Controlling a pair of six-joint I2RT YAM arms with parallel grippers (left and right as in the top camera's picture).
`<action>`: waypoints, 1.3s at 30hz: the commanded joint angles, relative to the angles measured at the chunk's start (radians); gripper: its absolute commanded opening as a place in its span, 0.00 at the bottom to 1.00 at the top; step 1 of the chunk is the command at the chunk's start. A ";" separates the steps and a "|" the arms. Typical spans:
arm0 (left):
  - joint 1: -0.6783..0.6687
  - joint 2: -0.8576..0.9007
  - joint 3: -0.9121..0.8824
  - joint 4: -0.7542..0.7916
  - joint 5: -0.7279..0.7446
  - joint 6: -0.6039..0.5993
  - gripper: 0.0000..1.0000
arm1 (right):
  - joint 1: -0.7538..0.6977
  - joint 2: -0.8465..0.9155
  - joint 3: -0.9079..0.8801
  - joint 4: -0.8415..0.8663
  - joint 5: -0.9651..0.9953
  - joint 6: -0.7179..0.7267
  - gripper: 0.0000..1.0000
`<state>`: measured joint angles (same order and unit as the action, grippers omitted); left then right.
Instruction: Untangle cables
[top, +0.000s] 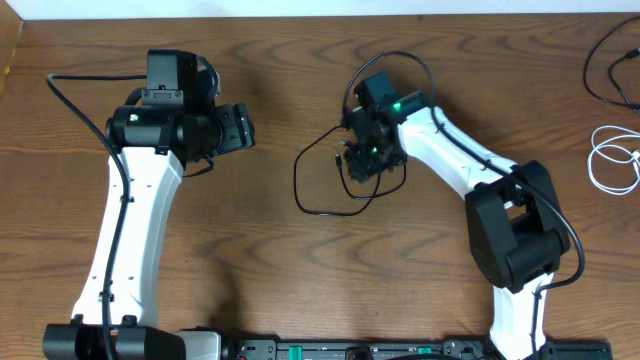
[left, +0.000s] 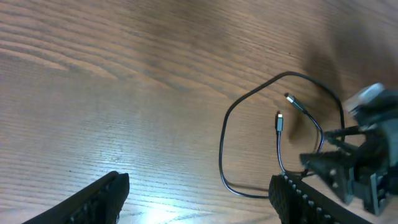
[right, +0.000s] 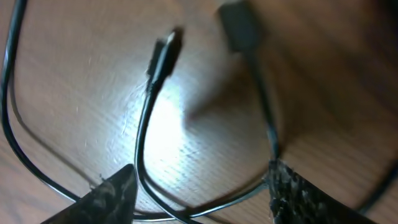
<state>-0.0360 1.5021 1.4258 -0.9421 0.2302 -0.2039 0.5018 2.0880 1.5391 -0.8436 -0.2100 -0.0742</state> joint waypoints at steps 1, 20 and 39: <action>0.002 0.002 0.002 -0.003 -0.003 0.019 0.77 | 0.018 0.024 -0.029 0.010 -0.013 -0.080 0.67; 0.002 0.002 0.002 0.017 -0.003 0.019 0.77 | 0.000 -0.022 0.033 0.004 0.099 -0.010 0.71; 0.002 0.002 0.002 0.016 -0.003 0.019 0.77 | 0.035 0.027 -0.034 0.043 -0.065 -0.055 0.70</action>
<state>-0.0360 1.5021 1.4258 -0.9253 0.2302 -0.2039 0.5014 2.0979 1.5150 -0.7990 -0.2115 -0.0994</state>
